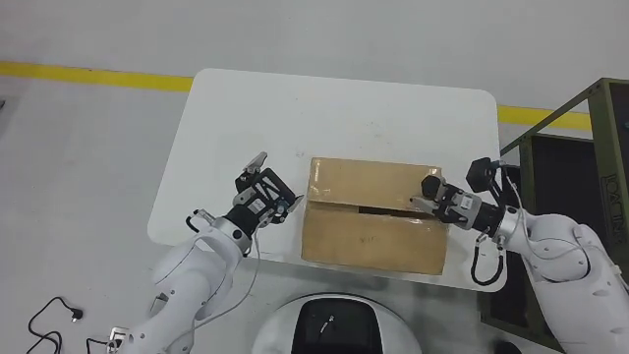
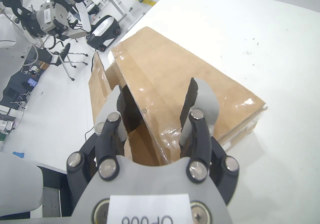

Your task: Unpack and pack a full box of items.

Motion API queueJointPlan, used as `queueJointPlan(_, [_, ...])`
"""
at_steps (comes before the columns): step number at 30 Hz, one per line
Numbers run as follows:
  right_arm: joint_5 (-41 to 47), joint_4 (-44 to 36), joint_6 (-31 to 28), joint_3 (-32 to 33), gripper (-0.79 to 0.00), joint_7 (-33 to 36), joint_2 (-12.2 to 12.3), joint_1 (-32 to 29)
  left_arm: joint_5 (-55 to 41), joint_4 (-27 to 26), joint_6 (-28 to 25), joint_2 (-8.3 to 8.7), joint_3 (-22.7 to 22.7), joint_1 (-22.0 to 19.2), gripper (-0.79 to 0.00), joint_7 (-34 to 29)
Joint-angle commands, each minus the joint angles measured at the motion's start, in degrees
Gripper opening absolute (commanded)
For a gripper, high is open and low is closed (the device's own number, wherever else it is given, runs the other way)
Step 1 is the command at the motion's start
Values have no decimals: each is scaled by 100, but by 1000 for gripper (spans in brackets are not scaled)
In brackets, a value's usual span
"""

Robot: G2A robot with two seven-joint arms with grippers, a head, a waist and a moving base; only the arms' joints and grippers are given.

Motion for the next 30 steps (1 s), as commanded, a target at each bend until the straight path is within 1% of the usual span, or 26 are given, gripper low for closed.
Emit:
queueJointPlan(1, [-159, -103, 177, -58, -342, -269, -18, -128, -18, -5, -275, 12, 23, -21, 0, 43])
queueJointPlan(4, [-139, -157, 408, -102, -388, -577, -39, -253, -36, -12, -397, 13, 62, -41, 0, 61])
queueJointPlan(7, [-112, -237, 599, -104, -394, -815, -51, -355, -25, 20, -470, 12, 124, -58, 0, 73])
queueJointPlan(9, [-84, -287, 728, -94, -409, -914, -56, -417, 26, 172, -506, 8, 191, -90, 0, 66])
queueJointPlan(12, [-73, -387, 890, -95, -446, -968, -59, -485, 120, 328, -485, -6, 311, -176, 0, 47])
queueJointPlan(14, [-64, -448, 998, -109, -486, -974, -61, -520, 168, 411, -460, -17, 397, -226, 0, 27])
queueJointPlan(16, [-118, -499, 1135, -132, -505, -931, -61, -555, 223, 504, -427, -29, 471, -283, 0, -5])
queueJointPlan(18, [-139, -574, 1333, -167, -557, -929, -67, -602, 262, 578, -409, -40, 535, -336, 0, -36])
queueJointPlan(19, [-102, -612, 1388, -186, -563, -960, -72, -640, 276, 610, -400, -46, 563, -359, 0, -48])
queueJointPlan(24, [-255, -866, 1653, -234, -511, -1079, -84, -850, 308, 720, -357, -70, 664, -457, 0, -83])
queueJointPlan(30, [-658, -1100, 1996, -307, -570, -1200, -97, -956, 354, 858, -321, -91, 744, -527, 0, -146])
